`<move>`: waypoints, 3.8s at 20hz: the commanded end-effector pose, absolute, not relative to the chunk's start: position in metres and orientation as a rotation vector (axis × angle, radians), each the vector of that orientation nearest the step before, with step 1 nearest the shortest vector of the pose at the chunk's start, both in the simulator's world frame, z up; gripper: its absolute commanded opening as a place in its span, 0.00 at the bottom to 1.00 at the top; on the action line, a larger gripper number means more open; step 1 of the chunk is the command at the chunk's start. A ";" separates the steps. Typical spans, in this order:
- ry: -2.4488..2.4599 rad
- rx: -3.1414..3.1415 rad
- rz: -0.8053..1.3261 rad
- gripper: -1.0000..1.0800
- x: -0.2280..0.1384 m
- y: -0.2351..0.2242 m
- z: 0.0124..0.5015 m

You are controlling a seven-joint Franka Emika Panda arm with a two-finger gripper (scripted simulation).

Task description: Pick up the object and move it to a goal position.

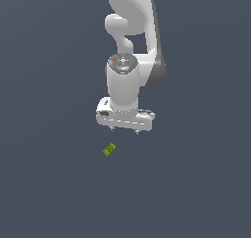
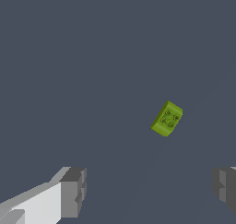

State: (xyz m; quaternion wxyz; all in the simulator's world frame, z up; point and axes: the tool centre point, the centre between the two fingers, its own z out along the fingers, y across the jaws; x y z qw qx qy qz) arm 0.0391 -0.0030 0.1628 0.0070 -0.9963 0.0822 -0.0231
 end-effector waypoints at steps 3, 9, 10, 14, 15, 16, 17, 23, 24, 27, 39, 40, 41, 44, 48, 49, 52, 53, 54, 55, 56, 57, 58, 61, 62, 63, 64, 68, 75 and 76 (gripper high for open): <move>0.498 -3.084 -0.048 0.96 0.046 -0.022 0.136; 0.803 -3.024 -0.021 0.96 0.053 -0.048 0.100; 0.843 -3.014 -0.018 0.96 0.054 -0.052 0.095; 0.977 -2.979 -0.008 0.96 0.056 -0.063 0.079; 1.003 -2.971 -0.007 0.96 0.056 -0.066 0.076; 1.026 -2.965 -0.005 0.96 0.056 -0.068 0.073; 1.047 -2.958 -0.004 0.96 0.057 -0.070 0.071; 1.112 -2.938 0.000 0.96 0.057 -0.076 0.063; 1.113 -2.938 0.000 0.96 0.057 -0.076 0.062; 1.105 -2.941 0.001 0.96 0.057 -0.075 0.062; 1.113 -2.938 0.000 0.96 0.056 -0.076 0.015; 1.113 -2.938 0.000 0.96 0.056 -0.076 0.013; 1.113 -2.938 0.000 0.96 0.056 -0.076 0.012; 1.113 -2.938 0.000 0.00 0.057 -0.076 0.012; 1.113 -2.938 0.000 0.00 0.057 -0.076 0.012; 1.113 -2.938 0.000 0.00 0.057 -0.076 0.012; 1.113 -2.938 0.000 0.00 0.057 -0.076 0.012; 1.113 -2.938 0.000 0.00 0.057 -0.076 0.012; 1.113 -2.938 0.000 0.00 0.057 -0.076 0.012; 1.113 -2.938 0.000 0.00 0.057 -0.076 0.013; 1.113 -2.938 0.000 0.00 0.056 -0.076 0.013; 1.113 -2.938 0.000 0.00 0.056 -0.075 0.013; 1.113 -2.938 0.000 0.00 0.055 -0.075 0.013; 1.113 -2.938 0.000 0.00 0.051 -0.074 0.015; 1.113 -2.938 0.000 0.00 0.049 -0.074 0.016; 1.113 -2.938 0.000 0.00 0.047 -0.073 0.017; 1.113 -2.938 0.000 0.00 0.045 -0.072 0.019; 1.113 -2.938 0.000 0.00 0.032 -0.069 0.025; 1.113 -2.937 0.001 0.00 -0.001 -0.058 0.042; 1.113 -2.937 0.001 0.00 -0.007 -0.057 0.045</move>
